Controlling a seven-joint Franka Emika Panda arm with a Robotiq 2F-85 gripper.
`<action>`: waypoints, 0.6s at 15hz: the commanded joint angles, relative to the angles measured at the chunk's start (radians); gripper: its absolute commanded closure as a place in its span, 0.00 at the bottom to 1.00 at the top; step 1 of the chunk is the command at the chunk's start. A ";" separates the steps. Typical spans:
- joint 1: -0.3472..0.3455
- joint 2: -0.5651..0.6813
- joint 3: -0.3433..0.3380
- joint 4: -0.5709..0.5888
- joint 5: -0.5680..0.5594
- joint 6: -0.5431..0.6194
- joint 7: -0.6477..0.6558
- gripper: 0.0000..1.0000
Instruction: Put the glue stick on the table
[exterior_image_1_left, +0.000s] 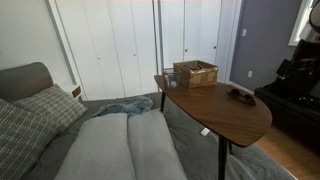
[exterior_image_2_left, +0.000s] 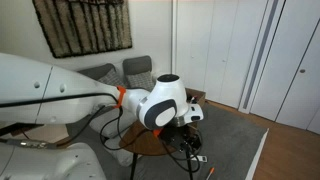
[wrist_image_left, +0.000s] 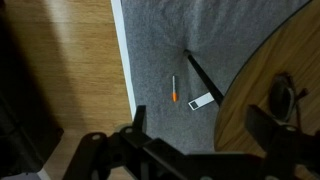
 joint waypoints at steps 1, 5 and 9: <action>-0.005 0.001 0.006 -0.004 0.006 -0.006 -0.004 0.00; 0.003 0.078 -0.024 0.054 0.070 -0.007 0.029 0.00; 0.050 0.160 -0.071 0.150 0.218 -0.001 0.026 0.00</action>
